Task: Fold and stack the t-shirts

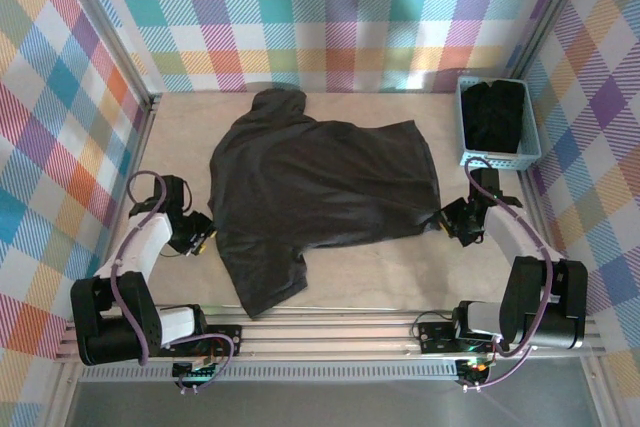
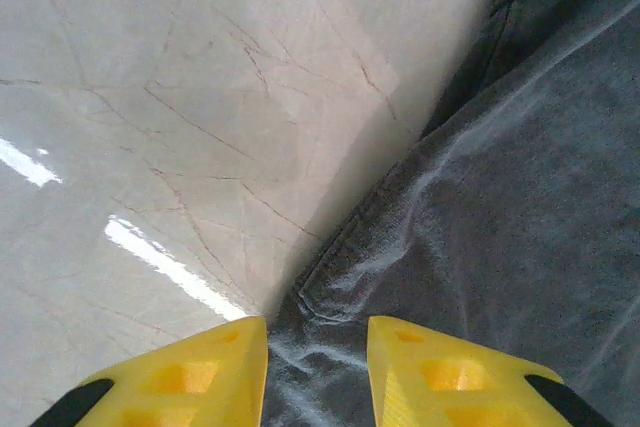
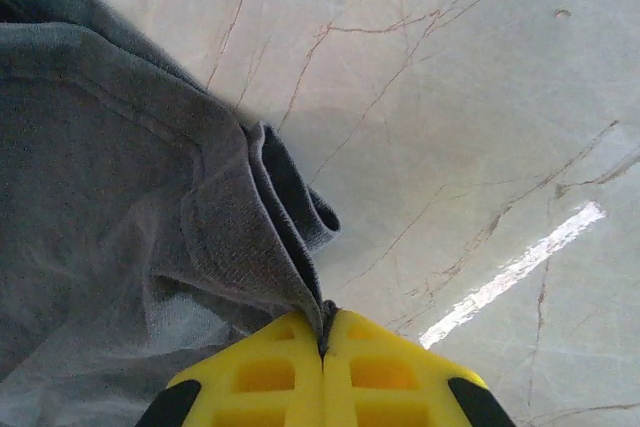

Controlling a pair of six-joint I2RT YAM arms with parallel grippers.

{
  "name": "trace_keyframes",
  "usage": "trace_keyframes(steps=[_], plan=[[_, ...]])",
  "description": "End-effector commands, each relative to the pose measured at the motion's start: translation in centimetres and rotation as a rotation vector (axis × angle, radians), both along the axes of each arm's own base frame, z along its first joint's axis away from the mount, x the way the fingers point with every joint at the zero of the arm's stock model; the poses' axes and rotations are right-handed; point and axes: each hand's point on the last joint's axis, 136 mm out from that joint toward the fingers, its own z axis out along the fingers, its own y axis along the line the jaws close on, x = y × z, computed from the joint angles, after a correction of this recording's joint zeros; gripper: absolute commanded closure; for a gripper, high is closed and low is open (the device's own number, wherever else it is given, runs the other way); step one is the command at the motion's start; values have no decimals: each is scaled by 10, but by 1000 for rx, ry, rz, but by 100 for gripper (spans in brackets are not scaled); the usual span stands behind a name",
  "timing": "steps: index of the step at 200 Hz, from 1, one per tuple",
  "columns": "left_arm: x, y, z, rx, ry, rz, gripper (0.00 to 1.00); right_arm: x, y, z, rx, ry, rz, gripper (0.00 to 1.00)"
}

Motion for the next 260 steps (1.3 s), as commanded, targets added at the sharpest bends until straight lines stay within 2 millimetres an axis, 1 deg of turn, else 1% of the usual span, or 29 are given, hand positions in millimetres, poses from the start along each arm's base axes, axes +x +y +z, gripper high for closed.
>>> trace_keyframes(steps=[1, 34, 57, 72, 84, 107, 112, 116, 124, 128, 133, 139, 147, 156, 170, 188, 206, 217, 232, 247, 260], plan=[[2, -15, -11, -14, 5, -71, 66, -2, 5, -2, 17, 3, 45, 100], [10, -12, -21, 25, -6, -82, 64, -1, 7, -1, 26, -2, 53, 100], [-1, -11, -36, 51, 78, -81, 66, -1, 7, -1, 25, 1, 55, 100], [-5, -12, -42, 53, 83, -72, 66, 0, 7, -1, 29, -4, 56, 100], [-1, -14, -44, 47, 62, -64, 65, 0, 8, -2, 33, -3, 54, 100], [10, -24, -48, 27, 37, -80, 66, -1, 8, -5, 36, 1, 58, 100], [11, -25, -50, 29, 40, -83, 68, 0, 9, -5, 37, 1, 59, 100], [12, -25, -52, 33, 42, -86, 72, 0, 9, -5, 39, -1, 59, 100], [14, -25, -56, 38, 48, -80, 83, 2, 10, -4, 45, -14, 66, 100], [15, -24, -57, 40, 47, -77, 91, 4, 11, -2, 48, -25, 73, 100], [18, -22, -55, 50, 38, -72, 99, 8, 13, 2, 49, -45, 85, 100], [22, -20, -49, 64, 20, -63, 100, 14, 14, 10, 46, -81, 108, 100], [31, -19, -35, 60, -33, -42, 100, 25, 19, 25, 44, -143, 150, 100], [46, -19, -4, 43, -136, -9, 100, 36, 22, 46, 40, -198, 188, 100], [68, -17, 58, 34, -301, 30, 100, 54, 26, 84, 33, -289, 241, 100], [90, -13, 145, 30, -493, 59, 100, 75, 28, 143, 14, -418, 278, 100], [104, -9, 217, -22, -635, 96, 100, 90, 33, 205, 20, -546, 309, 100], [109, -6, 255, -55, -709, 119, 100, 94, 35, 243, 23, -625, 315, 100], [115, -3, 306, -116, -818, 161, 100, 95, 38, 294, 21, -732, 323, 100], [117, 3, 364, -164, -952, 200, 100, 91, 41, 344, 24, -837, 332, 100], [113, 8, 423, -187, -1086, 223, 100, 85, 44, 387, 22, -935, 336, 100]])
